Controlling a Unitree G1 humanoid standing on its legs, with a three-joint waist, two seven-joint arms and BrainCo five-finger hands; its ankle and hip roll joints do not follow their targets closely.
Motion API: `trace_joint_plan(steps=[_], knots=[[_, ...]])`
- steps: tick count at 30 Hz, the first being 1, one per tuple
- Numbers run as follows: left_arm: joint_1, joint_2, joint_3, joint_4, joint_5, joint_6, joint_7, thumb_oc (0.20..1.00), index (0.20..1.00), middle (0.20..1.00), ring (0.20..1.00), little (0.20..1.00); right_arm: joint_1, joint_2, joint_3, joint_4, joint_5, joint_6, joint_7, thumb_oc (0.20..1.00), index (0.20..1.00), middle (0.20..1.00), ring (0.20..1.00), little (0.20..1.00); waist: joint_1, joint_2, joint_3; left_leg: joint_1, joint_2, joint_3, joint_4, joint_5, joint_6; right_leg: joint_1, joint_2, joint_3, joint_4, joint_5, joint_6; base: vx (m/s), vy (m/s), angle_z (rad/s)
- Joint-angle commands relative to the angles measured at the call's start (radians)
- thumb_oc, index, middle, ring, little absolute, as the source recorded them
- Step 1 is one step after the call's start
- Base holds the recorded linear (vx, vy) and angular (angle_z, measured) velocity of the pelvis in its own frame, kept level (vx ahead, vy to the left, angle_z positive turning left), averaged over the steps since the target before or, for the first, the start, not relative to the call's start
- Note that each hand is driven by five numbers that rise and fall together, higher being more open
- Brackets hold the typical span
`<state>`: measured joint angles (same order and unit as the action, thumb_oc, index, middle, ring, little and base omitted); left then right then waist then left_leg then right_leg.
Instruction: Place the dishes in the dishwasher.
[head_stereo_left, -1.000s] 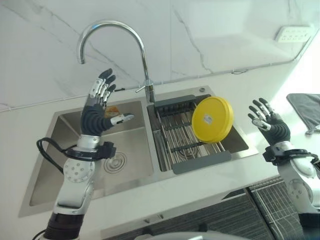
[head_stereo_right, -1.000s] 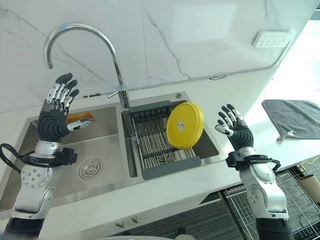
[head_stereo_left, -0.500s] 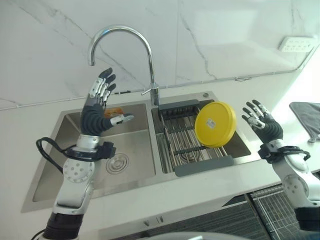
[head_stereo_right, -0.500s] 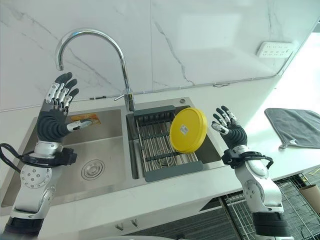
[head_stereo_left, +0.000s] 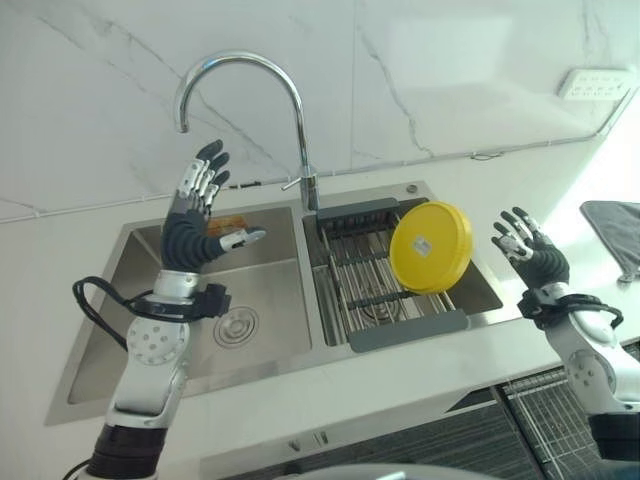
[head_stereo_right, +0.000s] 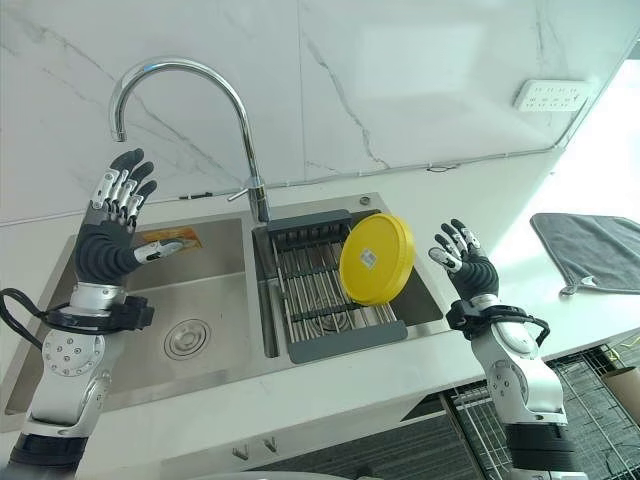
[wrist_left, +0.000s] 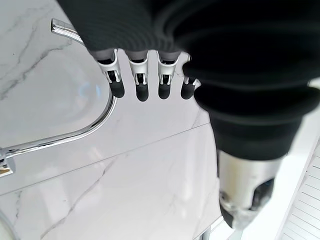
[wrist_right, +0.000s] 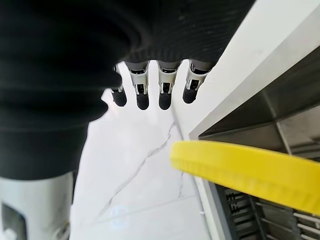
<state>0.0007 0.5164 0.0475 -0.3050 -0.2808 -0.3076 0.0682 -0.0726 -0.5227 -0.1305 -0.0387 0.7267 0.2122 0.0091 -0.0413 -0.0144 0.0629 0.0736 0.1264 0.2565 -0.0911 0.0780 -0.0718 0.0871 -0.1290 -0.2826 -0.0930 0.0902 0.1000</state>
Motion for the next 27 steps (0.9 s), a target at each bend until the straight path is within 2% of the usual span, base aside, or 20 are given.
trace_joint_plan(steps=[1, 14, 27], knots=[[-0.046, 0.051, 0.037, 0.005, 0.014, -0.062, 0.012, 1.0, 1.0, 1.0, 1.0, 1.0, -0.109, -0.035, -0.048, -0.006, 0.016, -0.024, 0.005, 1.0, 1.0, 1.0, 1.0, 1.0, 0.016, -0.002, 0.014, 0.067, 0.062, 0.024, 0.004, -0.1, -0.035, 0.052, -0.023, -0.036, 0.006, -0.11, 0.038, 0.0, 0.0, 0.0], [-0.056, 0.056, 0.031, 0.01, -0.014, -0.046, 0.018, 1.0, 1.0, 1.0, 1.0, 1.0, -0.122, -0.032, -0.028, 0.046, 0.1, 0.039, 0.011, 1.0, 1.0, 1.0, 1.0, 1.0, 0.023, -0.004, 0.015, 0.064, 0.063, 0.022, 0.004, -0.095, -0.038, 0.055, -0.025, -0.046, 0.006, -0.11, 0.037, 0.0, 0.0, 0.0], [-0.048, 0.05, 0.031, 0.018, -0.027, -0.031, 0.021, 1.0, 1.0, 1.0, 1.0, 1.0, -0.135, -0.032, -0.027, 0.068, 0.178, 0.067, 0.022, 1.0, 1.0, 1.0, 1.0, 1.0, 0.036, -0.005, 0.015, 0.06, 0.063, 0.016, 0.004, -0.092, -0.039, 0.057, -0.022, -0.06, 0.006, -0.112, 0.034, 0.0, -0.001, 0.0]])
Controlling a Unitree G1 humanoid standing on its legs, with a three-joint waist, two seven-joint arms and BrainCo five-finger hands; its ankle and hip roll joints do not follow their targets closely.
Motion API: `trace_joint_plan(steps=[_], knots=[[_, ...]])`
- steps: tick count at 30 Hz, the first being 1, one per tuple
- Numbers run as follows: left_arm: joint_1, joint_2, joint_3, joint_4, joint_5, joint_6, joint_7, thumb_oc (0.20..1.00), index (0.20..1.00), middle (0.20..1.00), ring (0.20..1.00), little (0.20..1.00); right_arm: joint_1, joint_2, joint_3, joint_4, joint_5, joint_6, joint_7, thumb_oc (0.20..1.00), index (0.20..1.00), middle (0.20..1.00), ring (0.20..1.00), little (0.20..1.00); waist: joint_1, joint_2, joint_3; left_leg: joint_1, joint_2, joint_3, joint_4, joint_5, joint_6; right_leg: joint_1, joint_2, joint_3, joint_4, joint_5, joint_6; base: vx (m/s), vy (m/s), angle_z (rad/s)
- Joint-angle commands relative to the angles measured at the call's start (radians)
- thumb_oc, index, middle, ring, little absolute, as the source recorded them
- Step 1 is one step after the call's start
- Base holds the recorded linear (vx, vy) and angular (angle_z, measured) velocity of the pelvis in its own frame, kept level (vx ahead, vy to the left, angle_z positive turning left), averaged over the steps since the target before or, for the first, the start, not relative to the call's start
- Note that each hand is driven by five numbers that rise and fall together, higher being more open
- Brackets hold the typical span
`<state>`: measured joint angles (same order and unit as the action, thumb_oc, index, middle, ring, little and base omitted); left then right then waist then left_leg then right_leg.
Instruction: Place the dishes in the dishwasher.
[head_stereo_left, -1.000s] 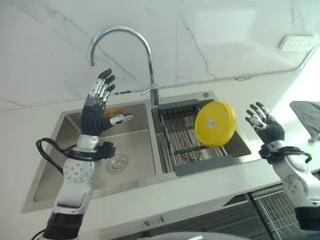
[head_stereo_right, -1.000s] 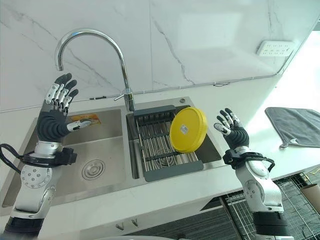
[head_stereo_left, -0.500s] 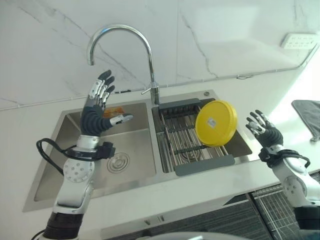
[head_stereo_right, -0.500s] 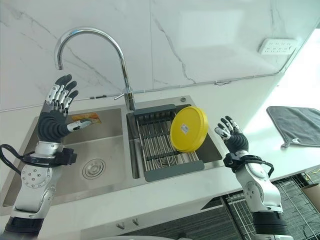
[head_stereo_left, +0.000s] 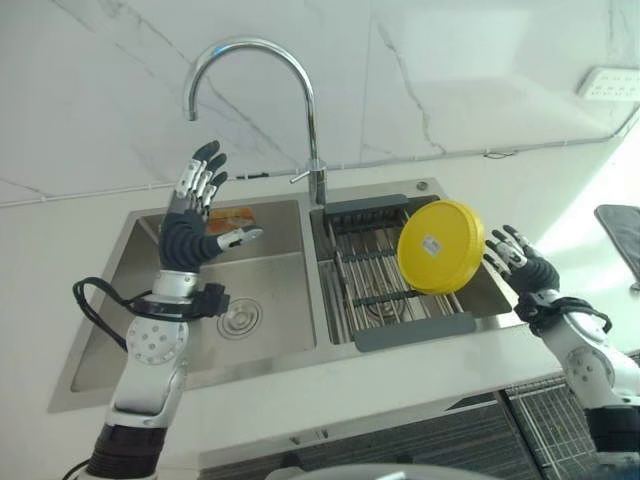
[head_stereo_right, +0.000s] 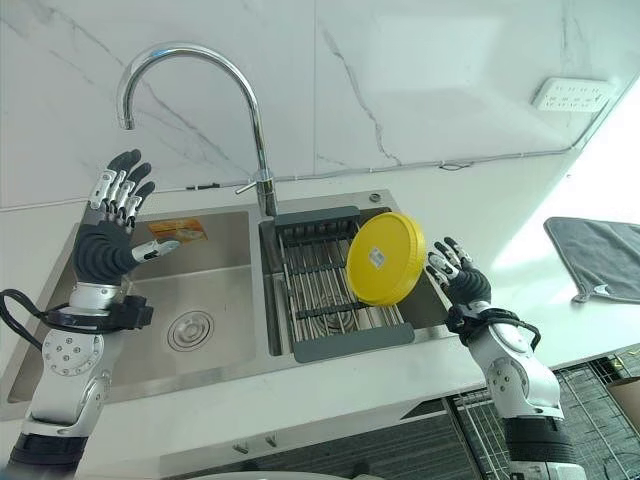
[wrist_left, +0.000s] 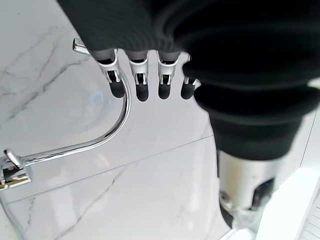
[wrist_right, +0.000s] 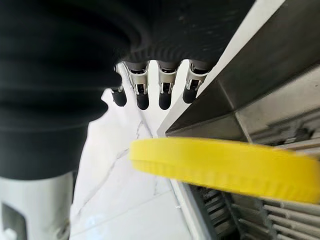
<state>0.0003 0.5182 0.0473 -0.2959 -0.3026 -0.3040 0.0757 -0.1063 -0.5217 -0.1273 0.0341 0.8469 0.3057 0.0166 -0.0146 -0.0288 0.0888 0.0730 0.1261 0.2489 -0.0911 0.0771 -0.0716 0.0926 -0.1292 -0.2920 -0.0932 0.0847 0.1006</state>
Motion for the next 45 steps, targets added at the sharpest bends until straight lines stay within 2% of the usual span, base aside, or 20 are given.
trace_joint_plan(steps=[1, 14, 29, 36, 45], knots=[[-0.047, 0.049, 0.032, 0.009, -0.005, -0.035, 0.011, 1.0, 1.0, 1.0, 1.0, 1.0, -0.099, -0.028, -0.031, -0.003, 0.063, -0.023, 0.018, 1.0, 1.0, 1.0, 1.0, 1.0, 0.01, 0.01, -0.01, 0.06, 0.063, 0.023, 0.004, -0.091, -0.04, 0.052, -0.022, -0.051, 0.006, -0.107, 0.033, 0.01, -0.012, 0.04], [-0.031, 0.06, 0.039, 0.012, -0.008, -0.026, -0.016, 1.0, 1.0, 1.0, 1.0, 1.0, -0.083, -0.006, -0.029, 0.0, 0.132, -0.024, 0.074, 1.0, 1.0, 1.0, 1.0, 1.0, 0.013, 0.009, -0.008, 0.062, 0.061, 0.02, 0.004, -0.091, -0.039, 0.055, -0.022, -0.052, 0.006, -0.106, 0.033, 0.01, -0.009, 0.04], [-0.017, 0.065, 0.049, 0.008, -0.005, -0.027, -0.026, 1.0, 1.0, 1.0, 1.0, 1.0, -0.082, -0.01, -0.025, 0.028, 0.142, -0.005, 0.063, 1.0, 1.0, 1.0, 1.0, 1.0, 0.022, 0.004, -0.004, 0.065, 0.055, 0.015, 0.004, -0.095, -0.036, 0.063, -0.022, -0.052, 0.006, -0.112, 0.032, 0.0, 0.0, 0.0], [-0.024, 0.075, 0.046, 0.008, -0.008, -0.012, -0.029, 1.0, 1.0, 1.0, 1.0, 1.0, -0.089, -0.019, -0.023, 0.065, 0.173, 0.021, 0.069, 1.0, 1.0, 1.0, 1.0, 1.0, 0.027, 0.001, 0.002, 0.067, 0.051, 0.011, 0.004, -0.097, -0.035, 0.066, -0.021, -0.053, 0.006, -0.113, 0.031, 0.0, 0.0, 0.0], [-0.031, 0.094, 0.038, 0.006, -0.025, 0.001, -0.04, 1.0, 1.0, 1.0, 1.0, 1.0, -0.111, -0.034, -0.014, 0.11, 0.204, 0.022, 0.077, 1.0, 1.0, 1.0, 1.0, 1.0, 0.036, -0.005, 0.006, 0.069, 0.049, 0.012, 0.004, -0.098, -0.035, 0.071, -0.022, -0.06, 0.006, -0.113, 0.032, 0.0, -0.001, 0.01]])
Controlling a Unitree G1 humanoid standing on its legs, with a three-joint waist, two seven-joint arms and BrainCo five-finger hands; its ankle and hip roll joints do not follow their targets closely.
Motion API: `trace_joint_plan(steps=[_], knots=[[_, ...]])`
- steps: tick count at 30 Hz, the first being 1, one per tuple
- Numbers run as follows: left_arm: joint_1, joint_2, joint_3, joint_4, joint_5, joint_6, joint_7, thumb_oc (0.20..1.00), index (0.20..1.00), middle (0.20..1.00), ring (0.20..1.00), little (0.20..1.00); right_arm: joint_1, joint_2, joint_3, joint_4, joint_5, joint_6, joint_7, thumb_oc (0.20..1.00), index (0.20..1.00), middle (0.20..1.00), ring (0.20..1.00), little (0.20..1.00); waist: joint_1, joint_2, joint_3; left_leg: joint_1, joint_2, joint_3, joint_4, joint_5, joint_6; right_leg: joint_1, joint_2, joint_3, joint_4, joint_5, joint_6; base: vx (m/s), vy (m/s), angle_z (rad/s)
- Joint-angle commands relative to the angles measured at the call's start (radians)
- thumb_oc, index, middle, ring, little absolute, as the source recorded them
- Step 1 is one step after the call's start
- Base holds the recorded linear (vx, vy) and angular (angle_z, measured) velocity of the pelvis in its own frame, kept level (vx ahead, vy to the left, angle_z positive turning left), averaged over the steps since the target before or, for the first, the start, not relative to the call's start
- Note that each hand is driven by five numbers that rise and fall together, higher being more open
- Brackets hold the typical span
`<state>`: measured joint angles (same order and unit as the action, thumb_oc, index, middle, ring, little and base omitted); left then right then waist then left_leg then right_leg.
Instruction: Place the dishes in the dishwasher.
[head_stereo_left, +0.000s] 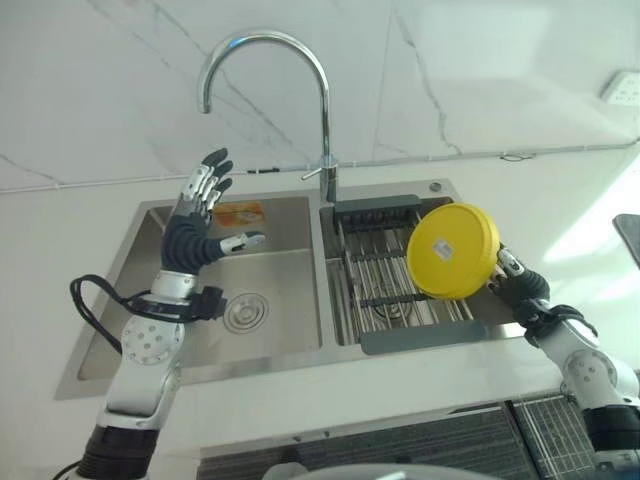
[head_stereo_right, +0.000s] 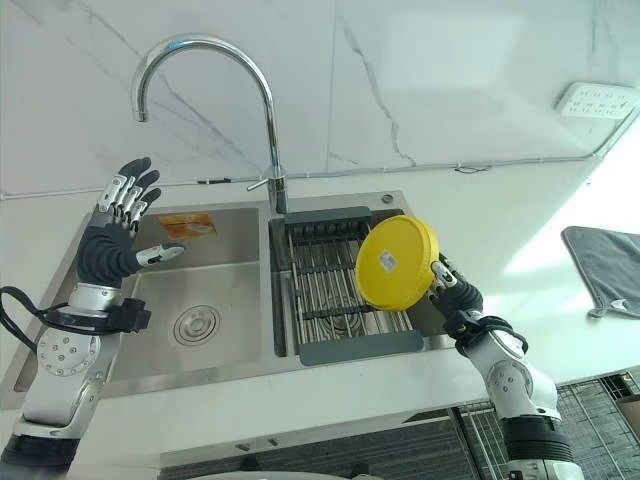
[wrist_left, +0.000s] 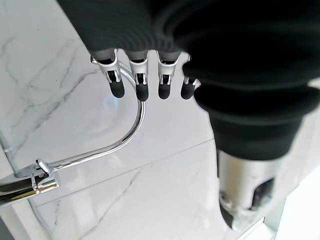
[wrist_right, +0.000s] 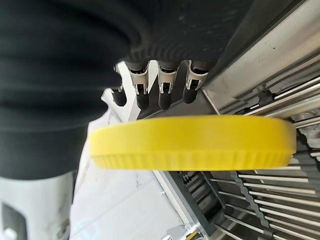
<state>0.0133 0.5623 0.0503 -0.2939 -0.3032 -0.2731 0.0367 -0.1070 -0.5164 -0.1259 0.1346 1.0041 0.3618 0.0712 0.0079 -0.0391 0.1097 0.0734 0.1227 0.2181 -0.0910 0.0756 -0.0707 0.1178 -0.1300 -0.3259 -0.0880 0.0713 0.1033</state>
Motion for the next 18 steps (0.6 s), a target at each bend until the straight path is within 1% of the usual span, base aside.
trace_joint_plan(steps=[1, 7, 13, 18], knots=[[-0.048, 0.051, 0.032, 0.003, -0.022, -0.024, 0.004, 1.0, 1.0, 1.0, 1.0, 1.0, -0.114, -0.045, -0.012, 0.012, 0.042, -0.034, 0.02, 1.0, 1.0, 1.0, 1.0, 1.0, 0.015, 0.004, -0.014, 0.068, 0.051, 0.041, 0.004, -0.097, -0.035, 0.046, -0.022, -0.027, 0.001, -0.1, 0.03, 0.0, -0.001, 0.07], [-0.042, 0.051, 0.033, 0.0, -0.02, -0.023, 0.004, 1.0, 1.0, 1.0, 1.0, 1.0, -0.125, -0.062, -0.005, 0.032, 0.028, -0.019, 0.024, 1.0, 1.0, 1.0, 1.0, 1.0, 0.024, -0.001, -0.012, 0.067, 0.049, 0.037, 0.004, -0.098, -0.034, 0.048, -0.022, -0.03, 0.001, -0.102, 0.03, 0.0, 0.004, 0.05], [-0.038, 0.066, 0.036, 0.002, -0.028, -0.024, 0.005, 1.0, 1.0, 1.0, 1.0, 1.0, -0.138, -0.089, -0.002, 0.045, -0.005, -0.017, 0.003, 1.0, 1.0, 1.0, 1.0, 1.0, 0.026, -0.003, -0.011, 0.067, 0.05, 0.04, 0.004, -0.096, -0.036, 0.047, -0.023, -0.031, 0.001, -0.099, 0.032, 0.0, 0.0, 0.0], [-0.046, 0.066, 0.029, -0.001, -0.02, -0.016, 0.016, 1.0, 1.0, 1.0, 1.0, 1.0, -0.145, -0.105, -0.002, 0.066, -0.029, 0.002, -0.03, 1.0, 1.0, 1.0, 1.0, 1.0, 0.023, -0.003, -0.01, 0.069, 0.05, 0.041, 0.004, -0.097, -0.035, 0.048, -0.021, -0.025, 0.001, -0.1, 0.03, 0.0, 0.0, 0.0]])
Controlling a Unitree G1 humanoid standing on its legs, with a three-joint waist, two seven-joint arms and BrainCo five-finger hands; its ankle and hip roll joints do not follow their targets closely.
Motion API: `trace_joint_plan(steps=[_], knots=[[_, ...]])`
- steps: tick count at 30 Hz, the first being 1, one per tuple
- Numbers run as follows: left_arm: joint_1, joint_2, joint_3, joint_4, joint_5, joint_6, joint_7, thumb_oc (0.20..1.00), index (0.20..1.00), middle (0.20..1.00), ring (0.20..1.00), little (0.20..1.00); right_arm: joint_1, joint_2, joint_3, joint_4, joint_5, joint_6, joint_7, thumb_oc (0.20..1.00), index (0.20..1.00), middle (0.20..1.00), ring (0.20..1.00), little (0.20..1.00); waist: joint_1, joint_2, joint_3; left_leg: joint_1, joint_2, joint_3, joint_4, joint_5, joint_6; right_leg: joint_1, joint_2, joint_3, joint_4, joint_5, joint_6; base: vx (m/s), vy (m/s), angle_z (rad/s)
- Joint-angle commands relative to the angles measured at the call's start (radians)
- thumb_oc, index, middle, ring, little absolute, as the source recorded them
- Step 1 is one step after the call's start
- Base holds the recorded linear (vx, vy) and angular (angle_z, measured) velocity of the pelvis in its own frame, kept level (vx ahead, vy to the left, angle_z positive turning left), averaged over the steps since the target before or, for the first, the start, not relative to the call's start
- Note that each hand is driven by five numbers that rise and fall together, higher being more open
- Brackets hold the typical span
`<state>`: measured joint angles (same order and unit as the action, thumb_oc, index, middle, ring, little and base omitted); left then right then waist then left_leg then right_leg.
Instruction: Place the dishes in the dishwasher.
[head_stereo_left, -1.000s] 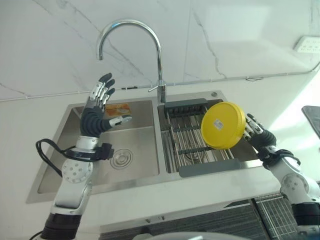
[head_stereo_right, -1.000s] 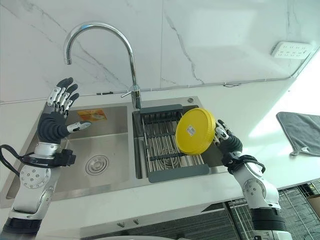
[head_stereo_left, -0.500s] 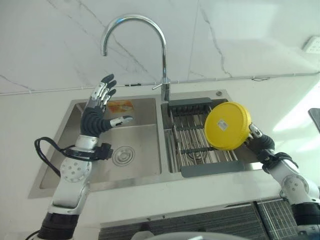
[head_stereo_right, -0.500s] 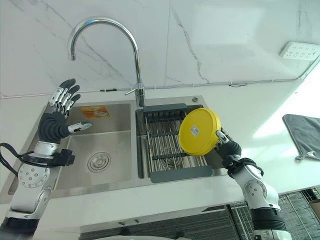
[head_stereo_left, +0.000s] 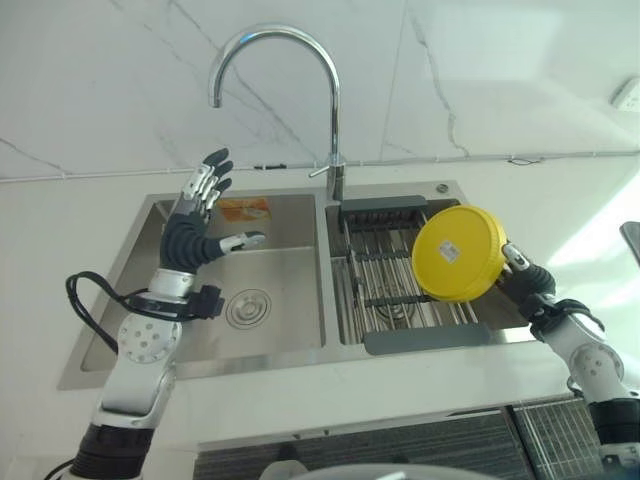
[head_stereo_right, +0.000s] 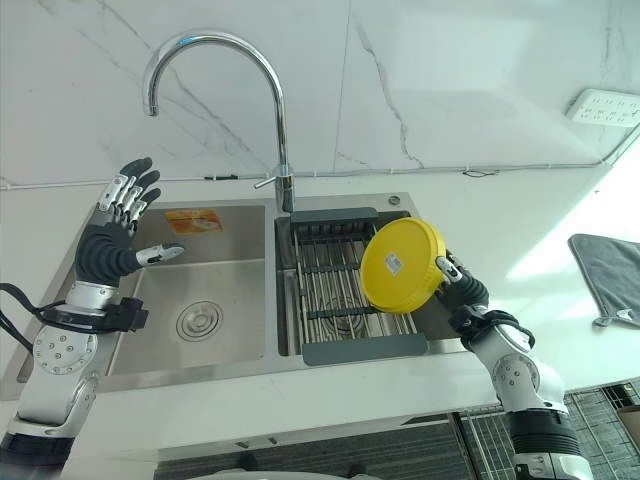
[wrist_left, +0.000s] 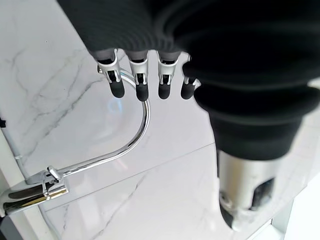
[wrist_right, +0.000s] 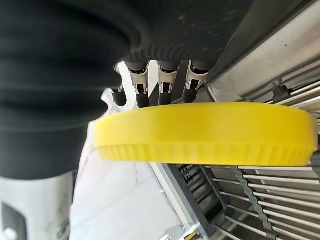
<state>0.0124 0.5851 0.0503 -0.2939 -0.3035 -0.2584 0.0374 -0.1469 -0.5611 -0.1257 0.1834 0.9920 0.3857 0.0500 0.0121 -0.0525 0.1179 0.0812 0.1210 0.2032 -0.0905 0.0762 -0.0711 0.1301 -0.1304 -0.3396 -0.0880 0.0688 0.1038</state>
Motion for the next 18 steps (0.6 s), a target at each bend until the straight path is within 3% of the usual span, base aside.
trace_joint_plan(steps=[1, 18], knots=[[-0.047, 0.045, 0.026, -0.002, -0.018, -0.028, 0.018, 1.0, 1.0, 1.0, 1.0, 1.0, -0.109, -0.065, 0.001, 0.022, -0.018, -0.017, -0.012, 1.0, 1.0, 1.0, 1.0, 1.0, 0.019, 0.01, -0.017, 0.061, 0.051, 0.056, 0.003, -0.098, -0.035, 0.035, -0.02, -0.011, 0.001, -0.098, 0.03, 0.0, 0.0, 0.0], [-0.071, 0.058, 0.006, -0.004, -0.017, -0.007, 0.029, 1.0, 1.0, 1.0, 1.0, 1.0, -0.144, -0.115, 0.048, 0.076, -0.093, 0.074, 0.014, 1.0, 1.0, 1.0, 1.0, 1.0, 0.026, 0.006, -0.016, 0.061, 0.049, 0.053, 0.003, -0.097, -0.037, 0.038, -0.02, -0.013, 0.001, -0.099, 0.028, 0.0, -0.001, 0.0]])
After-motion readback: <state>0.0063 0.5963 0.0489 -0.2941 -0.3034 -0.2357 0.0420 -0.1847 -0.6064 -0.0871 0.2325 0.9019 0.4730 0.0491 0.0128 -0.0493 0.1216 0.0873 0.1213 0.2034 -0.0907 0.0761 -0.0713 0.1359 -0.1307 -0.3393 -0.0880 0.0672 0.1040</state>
